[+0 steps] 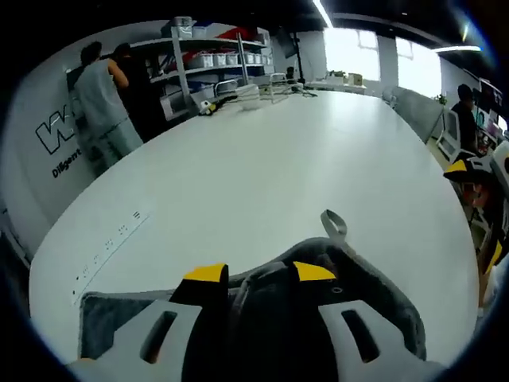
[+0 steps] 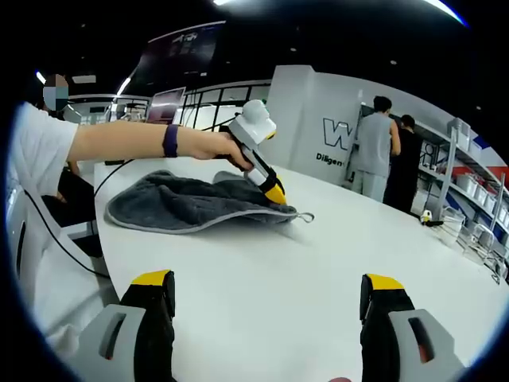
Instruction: Open the folded towel by lifting each exposed corner and separating the folded layers until the towel lies flat within the target outline without major curled edges
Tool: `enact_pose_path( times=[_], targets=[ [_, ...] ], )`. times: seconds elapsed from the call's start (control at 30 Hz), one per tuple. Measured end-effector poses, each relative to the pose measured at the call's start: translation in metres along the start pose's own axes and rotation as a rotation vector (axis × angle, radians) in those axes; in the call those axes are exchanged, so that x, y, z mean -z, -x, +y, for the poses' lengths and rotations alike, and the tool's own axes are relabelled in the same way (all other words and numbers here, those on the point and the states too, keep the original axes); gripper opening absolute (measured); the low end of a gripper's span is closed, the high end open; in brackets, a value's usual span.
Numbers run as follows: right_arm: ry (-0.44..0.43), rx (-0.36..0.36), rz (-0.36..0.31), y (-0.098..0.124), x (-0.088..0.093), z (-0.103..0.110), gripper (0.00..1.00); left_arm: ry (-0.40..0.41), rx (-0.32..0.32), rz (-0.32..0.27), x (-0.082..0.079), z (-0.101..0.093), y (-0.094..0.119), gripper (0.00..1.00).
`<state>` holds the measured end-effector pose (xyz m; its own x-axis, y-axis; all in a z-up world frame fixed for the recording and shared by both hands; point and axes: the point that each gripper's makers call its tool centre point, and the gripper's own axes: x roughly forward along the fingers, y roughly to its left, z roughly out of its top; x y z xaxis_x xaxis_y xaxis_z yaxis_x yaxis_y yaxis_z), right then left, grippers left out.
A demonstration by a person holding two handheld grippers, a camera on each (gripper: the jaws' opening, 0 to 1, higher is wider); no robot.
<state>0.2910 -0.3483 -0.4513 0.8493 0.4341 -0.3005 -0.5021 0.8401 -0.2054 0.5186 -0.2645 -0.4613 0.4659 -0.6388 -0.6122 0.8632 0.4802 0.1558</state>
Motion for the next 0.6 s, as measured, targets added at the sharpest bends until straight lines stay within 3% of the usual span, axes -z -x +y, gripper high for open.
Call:
enact_pose_path(
  times=[0.13,0.37,0.6],
  targets=[
    [0.0,0.0,0.0,0.0,0.0,0.0,0.99,-0.09,-0.033,0.013,-0.003,0.001,0.008,0.03],
    [0.0,0.002,-0.003,0.001,0.0,0.0,0.99,-0.107,-0.071,-0.044,-0.026,0.008,0.034,0.02],
    [0.002,0.001,0.0,-0.001,-0.001,0.0,0.99,-0.148,-0.186,-0.155,-0.063,0.032,0.084,0.02]
  ],
)
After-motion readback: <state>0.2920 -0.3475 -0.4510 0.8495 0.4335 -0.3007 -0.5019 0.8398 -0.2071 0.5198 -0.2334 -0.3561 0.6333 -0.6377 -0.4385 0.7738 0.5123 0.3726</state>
